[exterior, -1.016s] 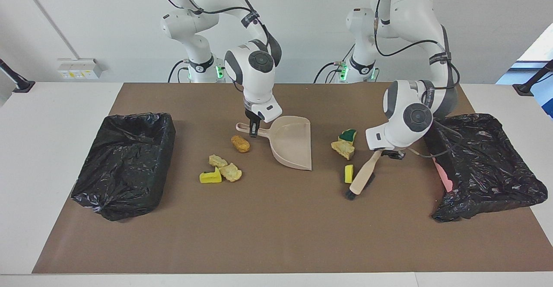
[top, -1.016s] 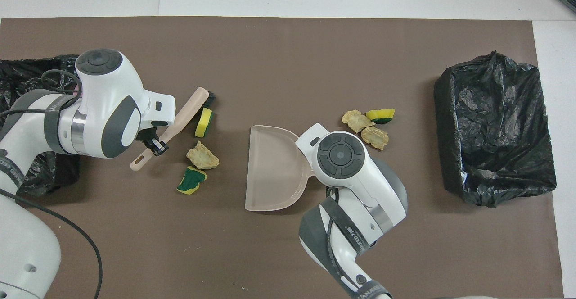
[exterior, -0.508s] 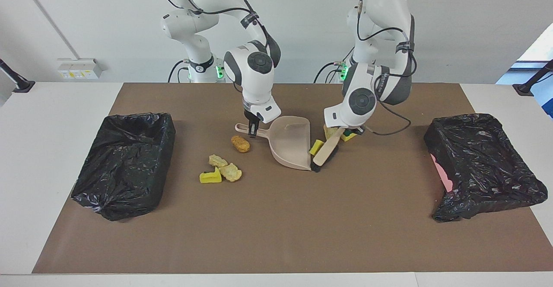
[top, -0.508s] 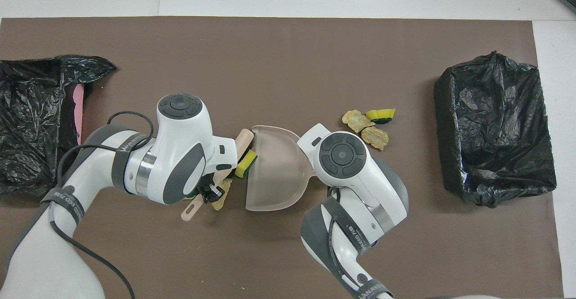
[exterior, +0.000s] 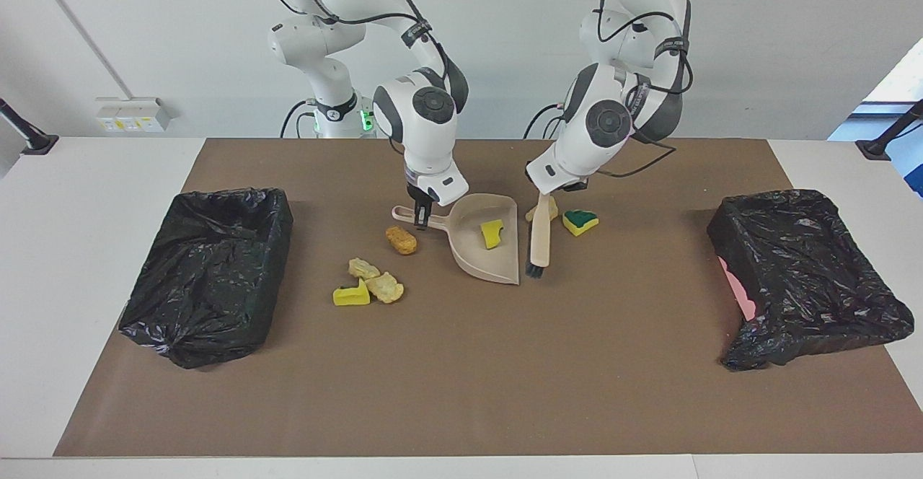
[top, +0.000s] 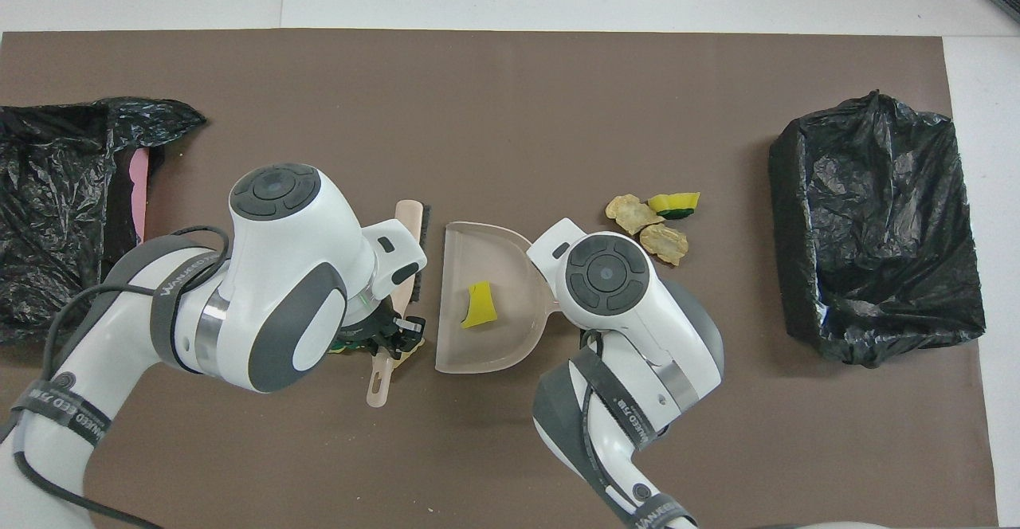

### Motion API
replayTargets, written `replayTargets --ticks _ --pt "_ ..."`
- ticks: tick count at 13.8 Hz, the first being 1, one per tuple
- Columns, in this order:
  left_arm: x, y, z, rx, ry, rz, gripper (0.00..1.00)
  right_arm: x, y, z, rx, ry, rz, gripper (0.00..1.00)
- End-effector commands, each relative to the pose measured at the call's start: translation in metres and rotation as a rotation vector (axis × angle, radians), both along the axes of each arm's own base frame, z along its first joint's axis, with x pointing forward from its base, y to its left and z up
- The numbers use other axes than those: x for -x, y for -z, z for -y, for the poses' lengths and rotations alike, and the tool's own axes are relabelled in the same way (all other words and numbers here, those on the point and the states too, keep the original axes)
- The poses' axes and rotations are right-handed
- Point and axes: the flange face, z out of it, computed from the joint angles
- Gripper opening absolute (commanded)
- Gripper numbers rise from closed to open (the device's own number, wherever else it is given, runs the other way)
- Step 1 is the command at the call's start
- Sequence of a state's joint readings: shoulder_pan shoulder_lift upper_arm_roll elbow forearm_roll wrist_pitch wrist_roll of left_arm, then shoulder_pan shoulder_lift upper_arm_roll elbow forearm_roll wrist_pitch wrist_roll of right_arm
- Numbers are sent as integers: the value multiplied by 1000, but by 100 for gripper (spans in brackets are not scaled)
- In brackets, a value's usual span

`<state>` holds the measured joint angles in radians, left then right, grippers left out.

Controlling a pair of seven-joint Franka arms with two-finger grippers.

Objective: Sweep and dump trash in bin
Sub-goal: 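Sweep the sponge pieces into the dustpan with the left gripper's brush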

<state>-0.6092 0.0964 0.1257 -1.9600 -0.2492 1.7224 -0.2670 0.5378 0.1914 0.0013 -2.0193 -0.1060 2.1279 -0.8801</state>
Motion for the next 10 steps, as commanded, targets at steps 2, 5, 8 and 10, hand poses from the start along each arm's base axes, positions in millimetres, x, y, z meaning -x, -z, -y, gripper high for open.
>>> replayTargets --ticks 2,5,8,10 --pt "23 -6 -24 -185 -185 -135 0 2 1 8 7 -18 10 0" --pt "35 -3 -52 -327 -311 -158 0 2 1 9 8 -22 10 0" --pt "63 17 -84 -384 -377 -184 0 3 4 9 10 -23 7 0" --pt "71 32 -103 -371 -441 -162 0 3 3 9 8 -22 8 0"
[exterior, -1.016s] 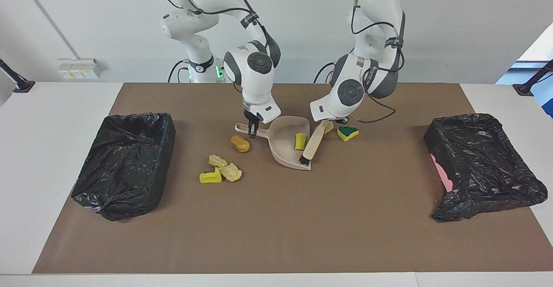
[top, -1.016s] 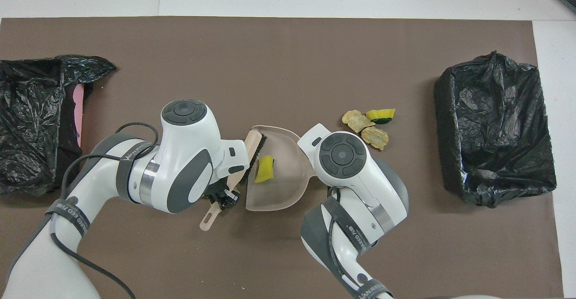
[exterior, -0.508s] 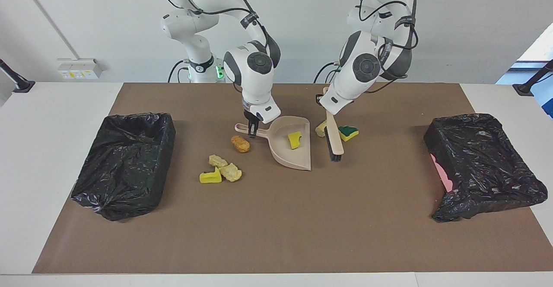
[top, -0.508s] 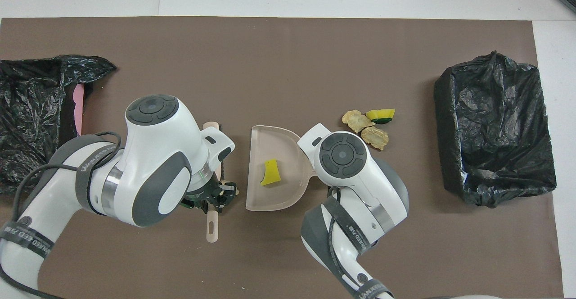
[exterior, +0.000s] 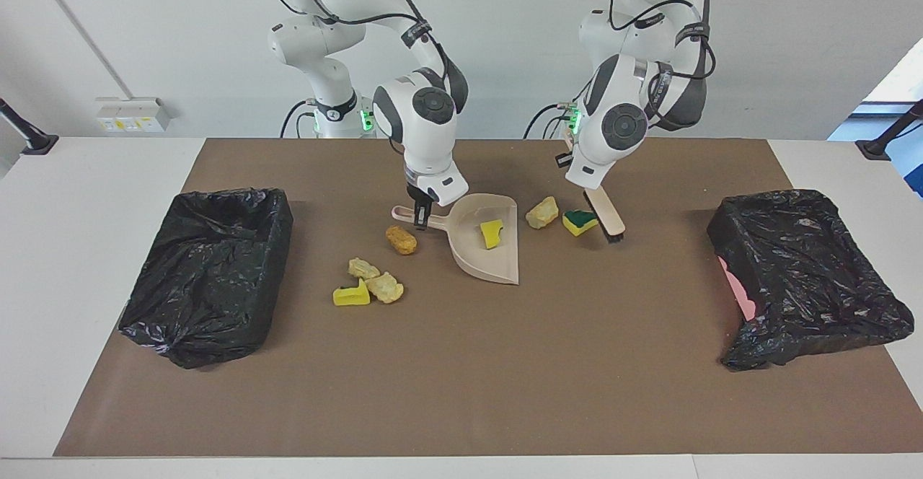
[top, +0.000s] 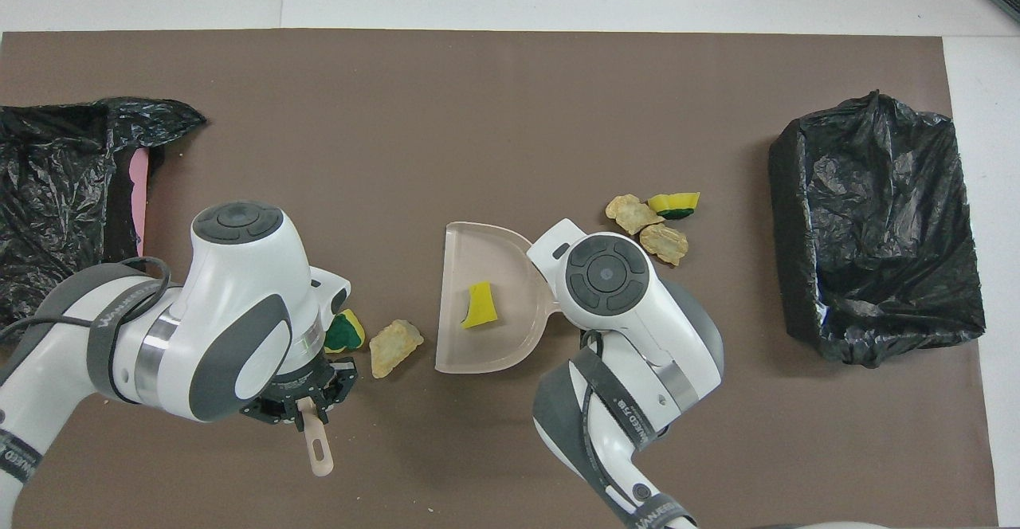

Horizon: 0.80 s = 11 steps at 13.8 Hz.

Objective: Sweep and dump trash in bin
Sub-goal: 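Sweep the sponge pieces into the dustpan with the left gripper's brush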

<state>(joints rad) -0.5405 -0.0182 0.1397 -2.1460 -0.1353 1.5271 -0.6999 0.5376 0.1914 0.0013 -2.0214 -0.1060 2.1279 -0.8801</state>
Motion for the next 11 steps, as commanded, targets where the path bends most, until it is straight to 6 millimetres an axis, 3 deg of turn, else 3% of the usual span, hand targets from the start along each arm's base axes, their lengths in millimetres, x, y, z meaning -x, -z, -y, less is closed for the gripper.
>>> replayTargets --ticks 1,4,6,8,11 --pt "26 12 -26 -2 -72 76 0 2 3 8 7 -23 9 0" --pt "26 28 -14 -23 -106 130 0 2 2 9 8 -23 10 0" --pt "35 28 4 -7 -79 131 0 2 3 9 8 -22 8 0" --pt "53 23 47 59 -43 120 0 2 3 9 8 -22 8 0" --pt "57 19 83 154 -43 186 0 1 3 10 8 -20 8 0"
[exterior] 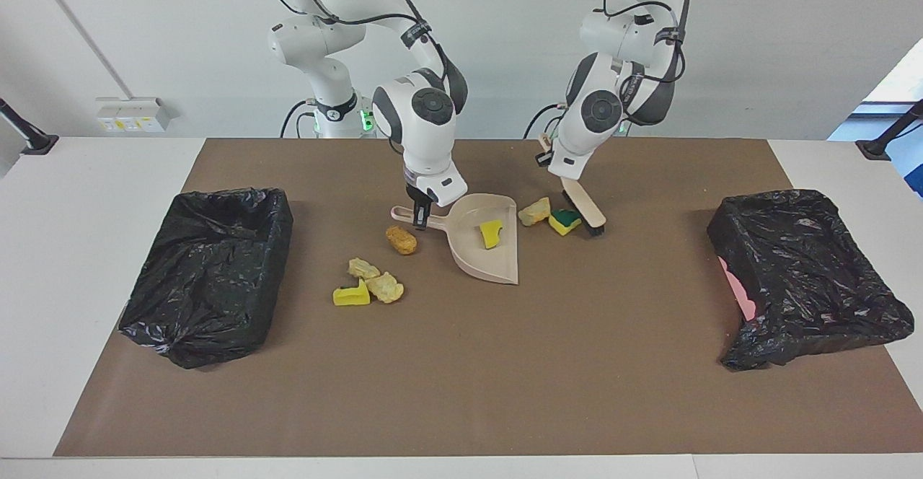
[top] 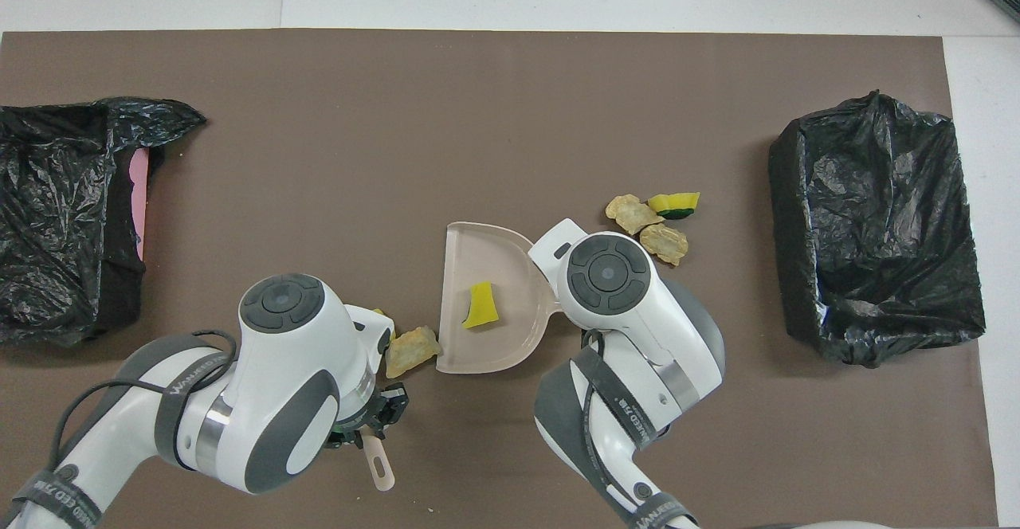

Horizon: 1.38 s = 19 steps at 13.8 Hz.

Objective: Sweep and dump trash in bin
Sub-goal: 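Sweep the sponge pieces into the dustpan with the left gripper's brush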

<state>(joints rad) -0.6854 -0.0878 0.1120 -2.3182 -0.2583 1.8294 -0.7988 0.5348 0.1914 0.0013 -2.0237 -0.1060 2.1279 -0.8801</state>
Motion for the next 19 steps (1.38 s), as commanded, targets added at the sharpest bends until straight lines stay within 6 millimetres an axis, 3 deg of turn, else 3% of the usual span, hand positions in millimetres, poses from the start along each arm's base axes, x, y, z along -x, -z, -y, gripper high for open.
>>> replayTargets --ticks 1,4,6,8,10,13,19 --pt "4 -8 25 80 -14 73 0 2 2 8 8 -22 10 0" --pt "3 -10 70 163 7 160 0 2 2 8 7 -21 9 0" --pt "-5 -16 90 218 12 224 0 2 2 8 8 -24 9 0" --pt "-19 -23 97 235 9 239 0 0 2 11 8 -18 9 0" --pt "-30 -28 96 245 11 252 0 0 2 11 7 -15 10 0" --pt "-41 -38 67 257 65 200 0 0 3 12 8 -15 8 0" --pt "-12 -52 41 131 228 -6 0 -9 -1 25 9 16 10 0"
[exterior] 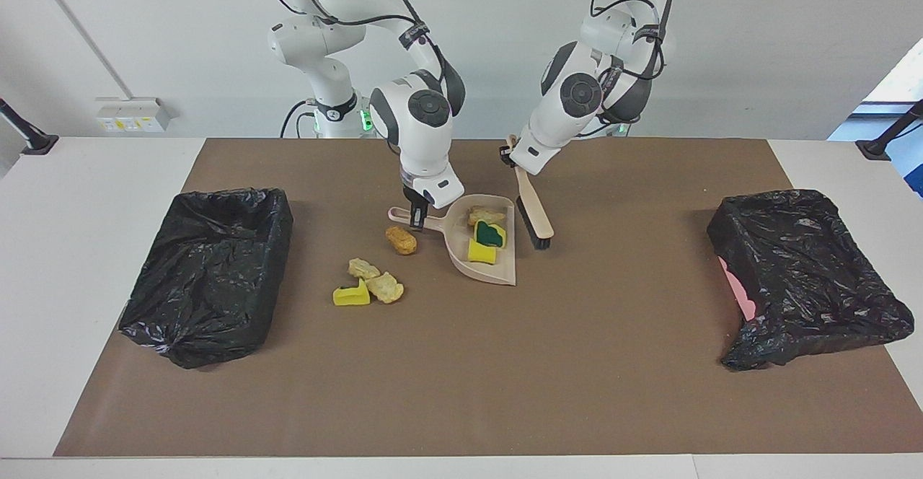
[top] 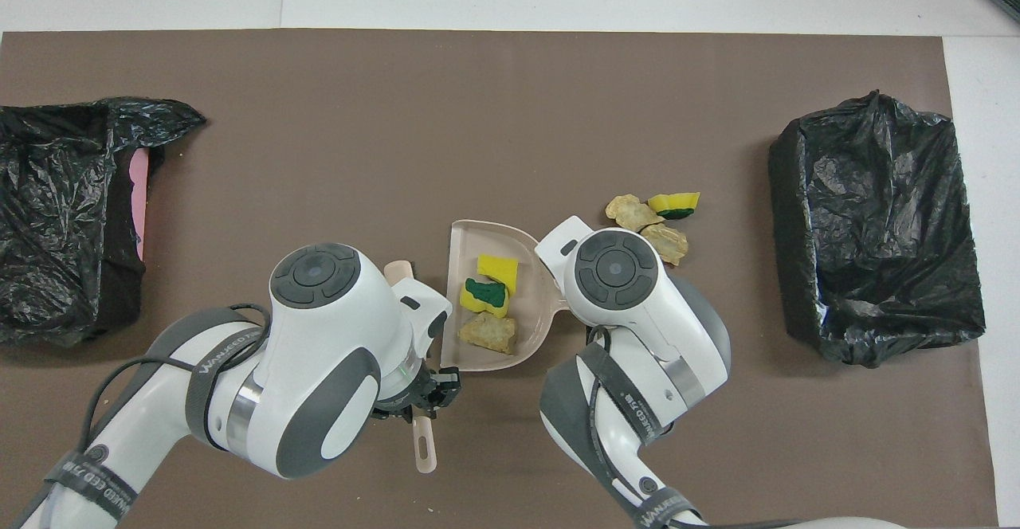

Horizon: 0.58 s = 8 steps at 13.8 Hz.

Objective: Sweep and dump trash in bin
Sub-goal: 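Sweep the sponge pieces into the dustpan with the left gripper's brush, then carry the dustpan to the bin farther right and tip it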

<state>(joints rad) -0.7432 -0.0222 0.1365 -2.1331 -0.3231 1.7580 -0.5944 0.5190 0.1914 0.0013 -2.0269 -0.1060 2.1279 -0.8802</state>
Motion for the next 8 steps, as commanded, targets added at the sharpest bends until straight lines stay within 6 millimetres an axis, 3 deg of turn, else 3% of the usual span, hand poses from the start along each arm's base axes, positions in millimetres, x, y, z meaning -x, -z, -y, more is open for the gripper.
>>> replayTargets --ticks 1,3,5,8 --pt "19 -9 -1 -63 7 -12 0 -15 -14 33 2 29 23 0" --pt "46 -6 10 -85 14 -5 0 -20 -45 54 -1 47 35 0" --pt "74 -1 21 -89 12 22 0 -30 -83 88 -16 65 41 0" --pt "128 21 62 -87 74 76 0 -42 -151 152 -37 74 45 0"
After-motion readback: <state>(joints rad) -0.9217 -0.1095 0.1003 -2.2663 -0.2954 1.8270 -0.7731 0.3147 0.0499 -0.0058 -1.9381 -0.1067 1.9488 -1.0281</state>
